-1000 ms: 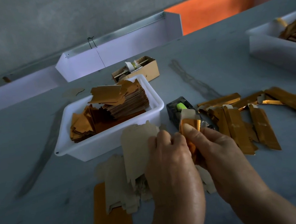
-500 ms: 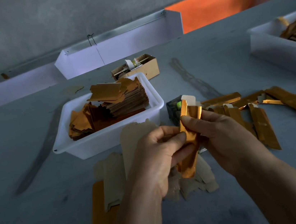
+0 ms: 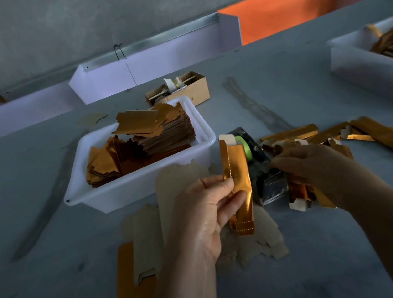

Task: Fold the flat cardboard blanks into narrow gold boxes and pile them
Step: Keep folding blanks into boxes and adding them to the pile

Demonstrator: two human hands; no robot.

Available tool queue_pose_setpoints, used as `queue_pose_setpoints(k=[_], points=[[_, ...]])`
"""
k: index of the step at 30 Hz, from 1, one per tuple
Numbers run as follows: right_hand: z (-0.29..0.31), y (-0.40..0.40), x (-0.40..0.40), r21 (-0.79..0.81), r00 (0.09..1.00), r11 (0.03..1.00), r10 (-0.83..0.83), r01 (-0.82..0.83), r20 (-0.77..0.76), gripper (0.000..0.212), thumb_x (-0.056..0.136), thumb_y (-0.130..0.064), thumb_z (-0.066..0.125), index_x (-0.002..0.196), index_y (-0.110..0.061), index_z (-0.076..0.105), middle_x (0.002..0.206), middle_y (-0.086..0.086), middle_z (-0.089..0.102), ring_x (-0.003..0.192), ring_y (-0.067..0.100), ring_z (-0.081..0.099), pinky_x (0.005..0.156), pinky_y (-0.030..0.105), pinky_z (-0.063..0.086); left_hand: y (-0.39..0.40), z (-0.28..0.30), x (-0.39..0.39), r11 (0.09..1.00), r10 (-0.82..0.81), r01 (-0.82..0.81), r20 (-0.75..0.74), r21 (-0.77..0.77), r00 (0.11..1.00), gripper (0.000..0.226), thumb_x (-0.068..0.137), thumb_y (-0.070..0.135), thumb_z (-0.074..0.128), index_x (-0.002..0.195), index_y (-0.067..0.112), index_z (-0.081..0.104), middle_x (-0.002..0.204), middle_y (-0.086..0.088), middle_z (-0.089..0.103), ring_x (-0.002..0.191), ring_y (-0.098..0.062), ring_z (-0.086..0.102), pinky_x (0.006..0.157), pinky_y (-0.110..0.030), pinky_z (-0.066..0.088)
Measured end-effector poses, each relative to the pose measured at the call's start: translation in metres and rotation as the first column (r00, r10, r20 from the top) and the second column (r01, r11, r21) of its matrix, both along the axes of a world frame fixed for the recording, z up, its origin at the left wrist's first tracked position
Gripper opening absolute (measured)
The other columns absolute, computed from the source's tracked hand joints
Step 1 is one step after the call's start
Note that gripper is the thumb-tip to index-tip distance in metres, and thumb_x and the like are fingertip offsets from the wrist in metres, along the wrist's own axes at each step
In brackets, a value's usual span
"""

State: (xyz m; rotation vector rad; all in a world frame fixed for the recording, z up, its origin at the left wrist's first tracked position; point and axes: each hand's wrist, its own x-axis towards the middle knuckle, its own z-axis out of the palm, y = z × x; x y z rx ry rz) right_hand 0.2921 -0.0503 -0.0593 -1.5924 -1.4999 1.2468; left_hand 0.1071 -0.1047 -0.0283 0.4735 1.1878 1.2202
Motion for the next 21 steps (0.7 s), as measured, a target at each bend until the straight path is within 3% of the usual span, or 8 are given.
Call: queue_pose_setpoints(k=[2, 6, 16, 21], points=[[-0.002, 0.004, -0.002, -0.004, 1.000, 1.000, 0.019, -0.018, 0.023, 0.013, 0.086, -0.033, 0.062, 0.092, -0.023, 0.067, 0.095, 0.005, 0.066, 0.092, 0.022, 0.062, 0.084, 0.038, 0.050, 0.000, -0.002, 0.001, 1.000, 0.004, -0.004, -0.021, 0.002, 1.000, 0.010, 0.080, -0.008, 0.063, 0.081, 0.002, 0.061, 0.088, -0.018, 0.074, 0.080, -0.026, 0.073, 0.061, -0.029, 0.060], [-0.006, 0.007, -0.009, 0.029, 0.993, 0.999, 0.011, -0.015, 0.118, 0.011, 0.087, -0.034, 0.062, 0.091, -0.025, 0.064, 0.090, -0.001, 0.064, 0.084, 0.014, 0.060, 0.063, 0.024, 0.043, 0.000, -0.004, 0.001, 1.000, -0.005, 0.005, -0.030, 0.001, 1.000, 0.009, 0.081, -0.008, 0.062, 0.081, 0.002, 0.062, 0.086, -0.017, 0.074, 0.078, -0.025, 0.074, 0.060, -0.028, 0.060], [-0.008, 0.007, -0.017, 0.000, 0.998, 0.999, -0.039, 0.039, 0.039, 0.006, 0.087, -0.028, 0.063, 0.083, -0.023, 0.063, 0.086, 0.005, 0.067, 0.081, 0.021, 0.065, 0.076, 0.036, 0.054, 0.000, -0.006, 0.003, 1.000, -0.015, 0.015, -0.033, 0.002, 0.999, 0.011, 0.081, -0.007, 0.062, 0.078, 0.003, 0.062, 0.084, -0.015, 0.074, 0.075, -0.023, 0.074, 0.061, -0.028, 0.060], [-0.010, 0.007, -0.020, -0.032, 0.995, 0.996, -0.087, 0.085, -0.049, 0.008, 0.089, -0.025, 0.061, 0.081, -0.022, 0.061, 0.078, 0.002, 0.066, 0.070, 0.014, 0.063, 0.057, 0.024, 0.044, -0.001, -0.007, 0.003, 1.000, -0.018, 0.018, -0.035, 0.008, 0.999, 0.011, 0.081, -0.008, 0.062, 0.077, 0.003, 0.062, 0.086, -0.016, 0.074, 0.076, -0.023, 0.074, 0.062, -0.029, 0.061]])
